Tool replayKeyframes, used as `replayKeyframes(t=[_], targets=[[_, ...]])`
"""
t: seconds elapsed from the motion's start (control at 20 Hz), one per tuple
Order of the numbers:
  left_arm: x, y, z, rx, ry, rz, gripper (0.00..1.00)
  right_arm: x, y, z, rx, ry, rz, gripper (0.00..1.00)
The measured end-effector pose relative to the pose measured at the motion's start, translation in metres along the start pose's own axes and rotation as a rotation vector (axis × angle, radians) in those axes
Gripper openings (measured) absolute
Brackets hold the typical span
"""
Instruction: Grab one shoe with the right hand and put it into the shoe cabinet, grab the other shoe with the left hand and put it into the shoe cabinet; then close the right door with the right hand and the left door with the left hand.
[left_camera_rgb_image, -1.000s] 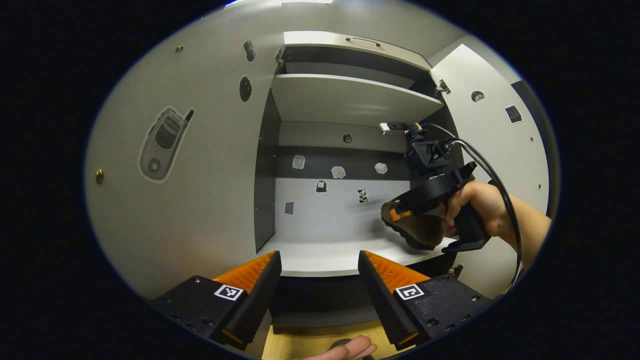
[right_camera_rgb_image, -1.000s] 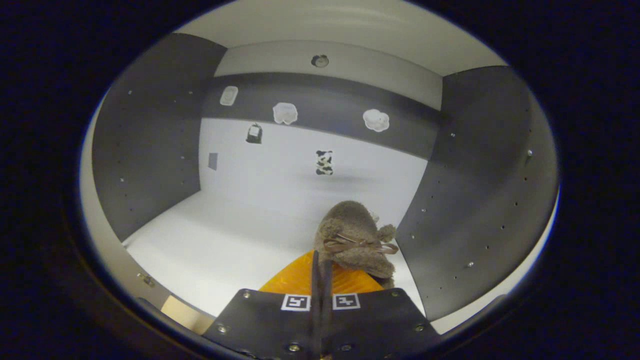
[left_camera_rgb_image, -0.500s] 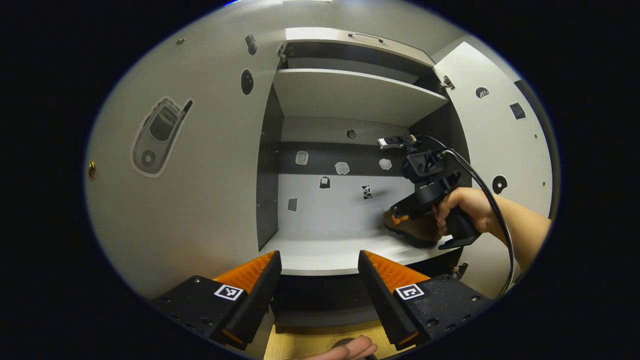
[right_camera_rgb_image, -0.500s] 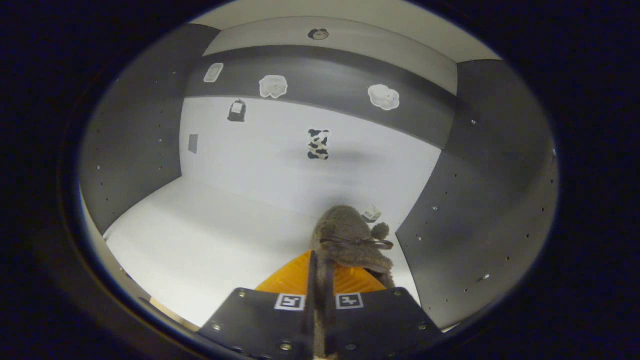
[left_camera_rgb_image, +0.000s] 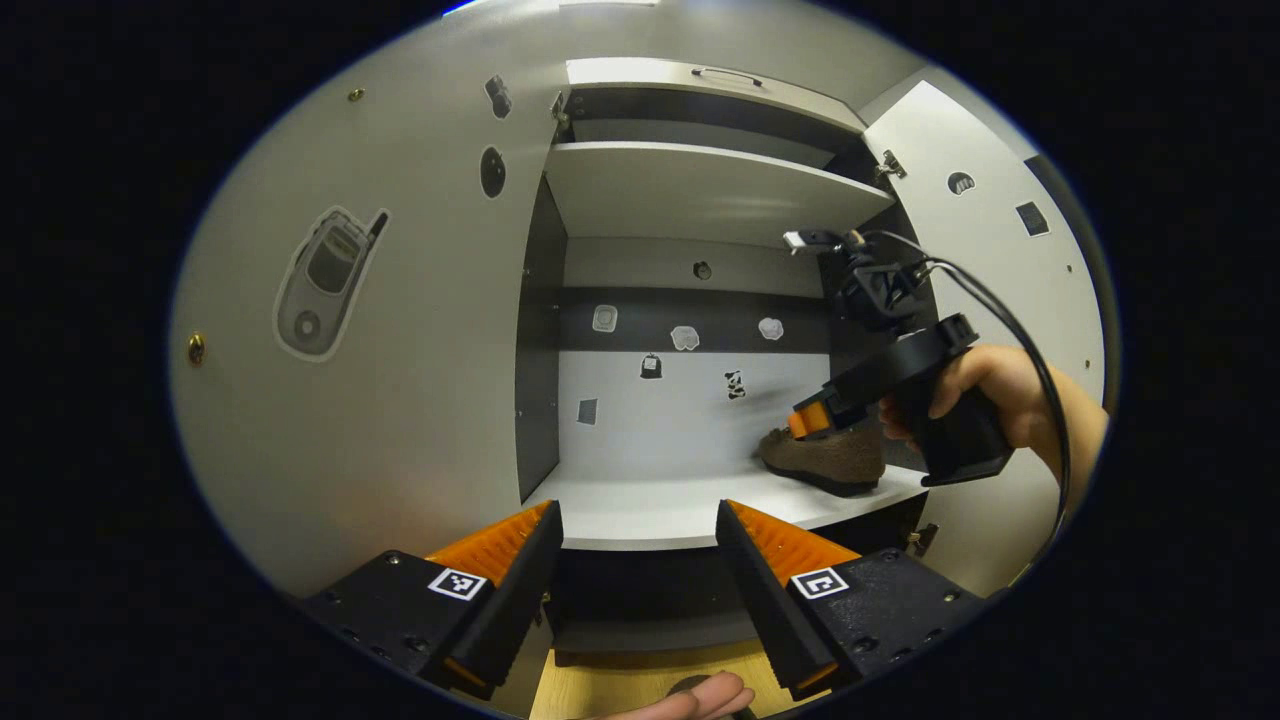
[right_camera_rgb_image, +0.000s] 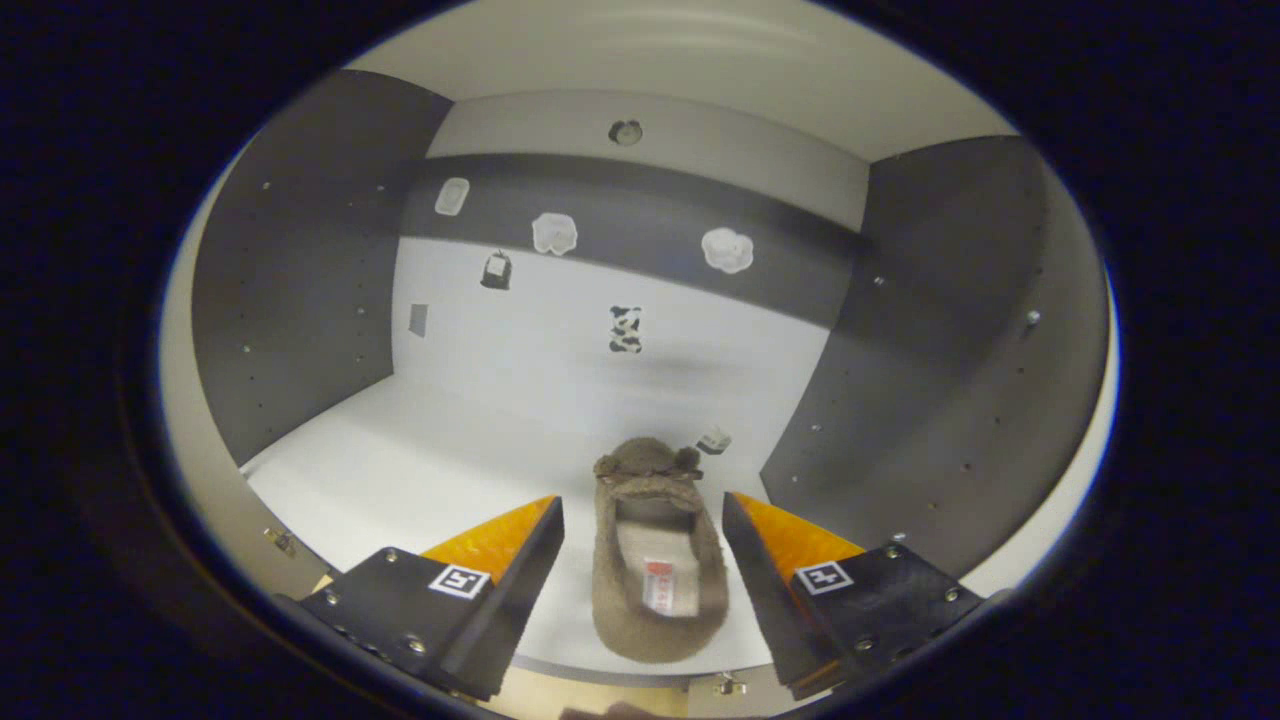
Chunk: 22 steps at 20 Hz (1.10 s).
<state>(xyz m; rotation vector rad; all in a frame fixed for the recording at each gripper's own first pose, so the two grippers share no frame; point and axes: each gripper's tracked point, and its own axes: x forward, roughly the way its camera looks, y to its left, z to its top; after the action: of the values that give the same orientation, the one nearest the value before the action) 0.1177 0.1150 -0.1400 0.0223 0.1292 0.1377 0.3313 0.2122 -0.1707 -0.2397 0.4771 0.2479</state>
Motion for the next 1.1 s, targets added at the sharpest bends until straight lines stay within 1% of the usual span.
replayKeyframes(t=[0.1, 0.2, 0.25, 0.3, 0.4, 0.5, 0.55, 0.6, 0.65, 0.7, 0.8, 0.9, 0.95, 1.0, 1.1], targets=[[-0.004, 0.005, 0.004, 0.008, -0.014, 0.015, 0.95, -0.034, 0.000, 0.009, 0.052, -0.061, 0.009, 0.96], [-0.007, 0.011, 0.010, 0.008, -0.036, 0.039, 0.95, -0.068, -0.005, 0.015, 0.115, -0.134, 0.002, 0.96], [-0.008, 0.011, 0.009, 0.005, -0.035, 0.047, 0.94, -0.086, -0.006, 0.017, 0.148, -0.170, 0.005, 0.95], [-0.010, 0.010, 0.009, 0.009, -0.029, 0.048, 0.94, -0.106, -0.003, 0.015, 0.174, -0.200, 0.020, 0.96], [-0.012, 0.009, 0.011, 0.003, -0.032, 0.047, 0.95, -0.142, 0.000, 0.012, 0.197, -0.267, 0.049, 0.94], [-0.017, 0.011, 0.011, -0.014, -0.031, 0.071, 0.95, -0.177, -0.005, 0.004, 0.211, -0.323, 0.044, 0.94], [-0.021, 0.009, 0.009, -0.026, -0.026, 0.075, 0.95, -0.194, -0.006, 0.001, 0.225, -0.348, 0.047, 0.96], [-0.025, 0.002, 0.010, -0.038, -0.033, 0.063, 0.95, -0.212, -0.005, -0.004, 0.236, -0.366, 0.058, 0.98], [-0.029, -0.005, 0.005, -0.048, -0.023, 0.053, 0.96, -0.231, -0.006, -0.007, 0.260, -0.391, 0.069, 0.96], [-0.036, -0.008, 0.000, -0.048, -0.014, 0.059, 0.96, -0.248, -0.007, -0.009, 0.283, -0.416, 0.079, 0.96], [-0.045, -0.018, -0.012, -0.044, -0.030, 0.057, 0.97, -0.276, -0.011, -0.019, 0.294, -0.453, 0.083, 0.96], [-0.058, -0.014, -0.038, -0.007, -0.007, 0.098, 0.96, -0.301, -0.014, -0.029, 0.309, -0.475, 0.084, 0.96], [-0.064, -0.014, -0.051, 0.017, 0.009, 0.100, 0.96, -0.312, -0.016, -0.035, 0.314, -0.482, 0.081, 0.96], [-0.069, -0.017, -0.061, 0.021, 0.013, 0.092, 0.97, -0.322, -0.019, -0.041, 0.322, -0.493, 0.078, 0.96], [-0.080, -0.027, -0.089, -0.020, 0.058, 0.050, 0.96, -0.342, -0.027, -0.050, 0.318, -0.524, 0.056, 0.94]])
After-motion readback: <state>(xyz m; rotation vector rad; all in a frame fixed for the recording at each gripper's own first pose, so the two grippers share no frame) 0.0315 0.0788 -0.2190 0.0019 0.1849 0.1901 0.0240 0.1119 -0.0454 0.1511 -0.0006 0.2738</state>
